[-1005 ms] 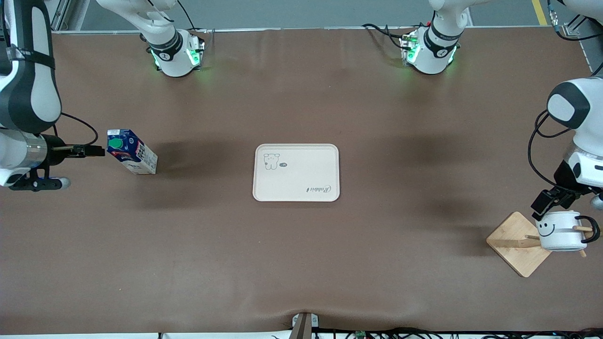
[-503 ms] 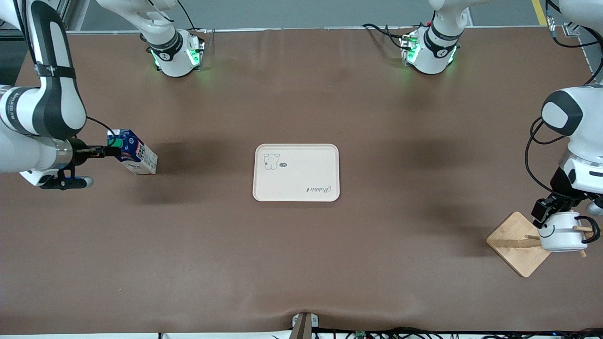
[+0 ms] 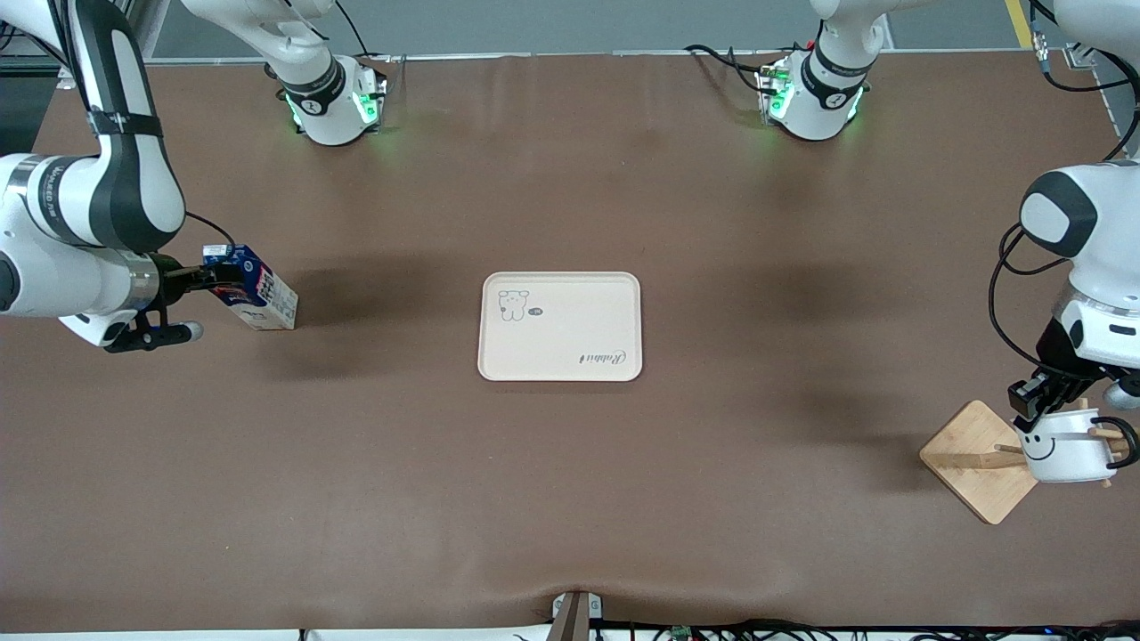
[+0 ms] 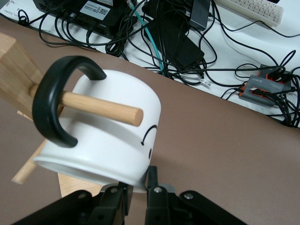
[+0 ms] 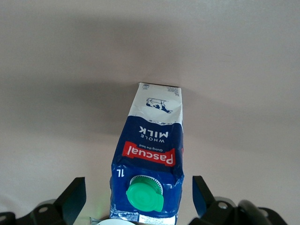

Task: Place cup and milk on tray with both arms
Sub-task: 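Grasp the milk carton with the right gripper while the left gripper lifts the mug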

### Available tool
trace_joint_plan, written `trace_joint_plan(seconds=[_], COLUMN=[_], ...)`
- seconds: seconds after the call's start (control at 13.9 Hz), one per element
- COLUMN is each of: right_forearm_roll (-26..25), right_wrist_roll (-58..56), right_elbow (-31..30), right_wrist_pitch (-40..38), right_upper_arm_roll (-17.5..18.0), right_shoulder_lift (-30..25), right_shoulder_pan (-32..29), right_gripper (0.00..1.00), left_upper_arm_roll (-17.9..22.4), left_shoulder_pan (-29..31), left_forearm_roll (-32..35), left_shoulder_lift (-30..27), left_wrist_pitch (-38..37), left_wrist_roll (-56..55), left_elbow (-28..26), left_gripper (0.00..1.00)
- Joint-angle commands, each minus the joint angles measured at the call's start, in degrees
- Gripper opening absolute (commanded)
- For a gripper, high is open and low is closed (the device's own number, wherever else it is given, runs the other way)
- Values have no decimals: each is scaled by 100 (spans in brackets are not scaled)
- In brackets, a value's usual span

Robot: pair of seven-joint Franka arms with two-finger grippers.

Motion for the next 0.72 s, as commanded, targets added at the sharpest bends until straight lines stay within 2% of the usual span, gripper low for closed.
trace_joint_plan(seconds=[0.0,0.22,0.65], right_forearm_roll=[-180,-277,-268], right_wrist_roll=[-115,-106,-27], right_elbow=[-308,-414,-1047], right_wrist_pitch=[159,300,766], right_upper_arm_roll=[-6,-15,-6], right_shoulder_lift=[-212,-247,-494], right_shoulder_pan=[-8,-69,-78], right_gripper=[100,100,100], left_upper_arm_roll=[-29,-152,-354], left_shoulder_pan=[9,18,18], left_forearm_roll=[43,52,52], left_shoulder_lift=[-21,-83,-311], left_wrist_pitch=[23,-21,-310], left_wrist_roll=[39,21,-22], left_elbow=[62,62,44], left_gripper=[7,6,6])
